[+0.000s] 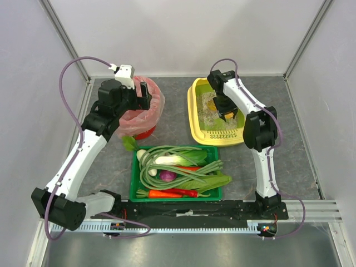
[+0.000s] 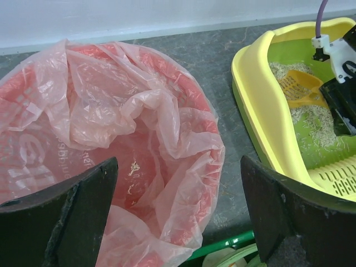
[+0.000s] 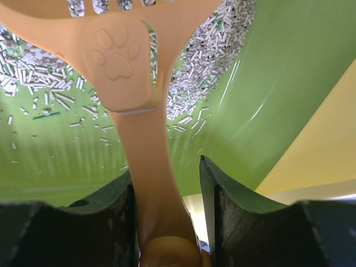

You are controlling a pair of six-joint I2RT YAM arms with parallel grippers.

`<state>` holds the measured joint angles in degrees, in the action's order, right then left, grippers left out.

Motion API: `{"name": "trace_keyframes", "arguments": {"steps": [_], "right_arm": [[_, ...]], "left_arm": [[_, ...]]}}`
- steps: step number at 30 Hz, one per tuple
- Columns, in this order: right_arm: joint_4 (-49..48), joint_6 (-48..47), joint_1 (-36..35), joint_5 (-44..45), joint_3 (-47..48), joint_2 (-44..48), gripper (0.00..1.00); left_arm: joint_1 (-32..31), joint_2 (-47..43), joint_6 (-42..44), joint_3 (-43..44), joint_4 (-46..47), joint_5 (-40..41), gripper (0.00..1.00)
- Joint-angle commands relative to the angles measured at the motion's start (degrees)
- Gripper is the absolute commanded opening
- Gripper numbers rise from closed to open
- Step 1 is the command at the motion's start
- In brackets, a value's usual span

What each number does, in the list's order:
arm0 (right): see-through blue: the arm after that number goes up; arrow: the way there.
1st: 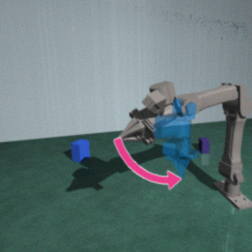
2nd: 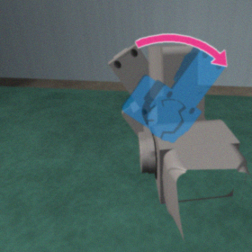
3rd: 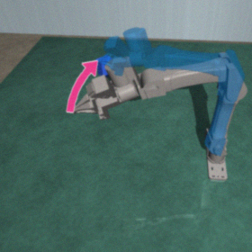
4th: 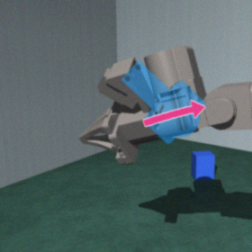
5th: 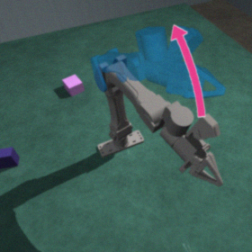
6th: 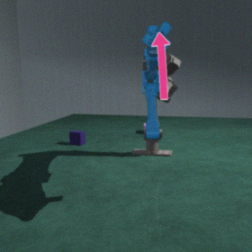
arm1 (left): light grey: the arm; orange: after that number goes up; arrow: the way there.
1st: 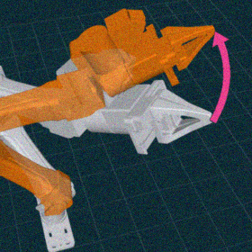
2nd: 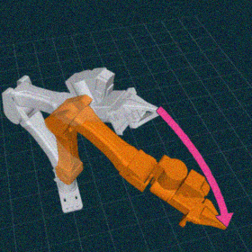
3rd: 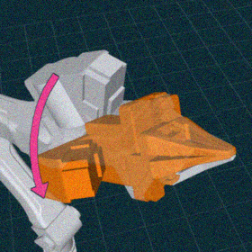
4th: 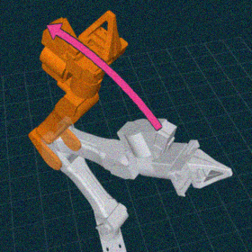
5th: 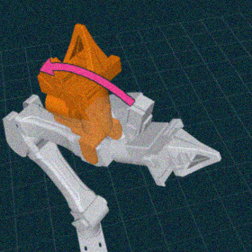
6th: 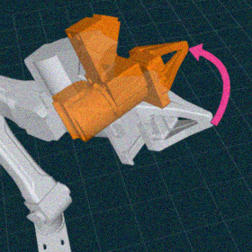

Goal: Clean the litter box

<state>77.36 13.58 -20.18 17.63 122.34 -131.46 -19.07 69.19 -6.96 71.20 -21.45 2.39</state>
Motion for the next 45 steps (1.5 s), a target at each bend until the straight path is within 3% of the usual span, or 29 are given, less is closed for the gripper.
{"name": "trace_keyframes", "arguments": {"steps": [1,15,28,45], "right_arm": [[-1.5,1.27,-0.47,-0.75,1.24,-0.38,0.0],[-15.21,1.45,-0.47,2.76,-5.0,2.25,0.0],[-34.37,-0.14,-0.29,2.68,-26.27,13.85,0.0],[-33.86,0.22,-0.56,1.62,-36.64,25.36,0.0]], "left_arm": [[0.26,-3.36,1.16,0.61,-0.61,-0.9,0.97],[0.26,-5.64,0.02,-0.44,-1.14,1.91,0.96],[0.26,-7.49,-1.47,-2.02,-0.08,3.75,0.95],[0.26,-7.75,0.55,-4.22,0.62,0.95,0.95]]}}
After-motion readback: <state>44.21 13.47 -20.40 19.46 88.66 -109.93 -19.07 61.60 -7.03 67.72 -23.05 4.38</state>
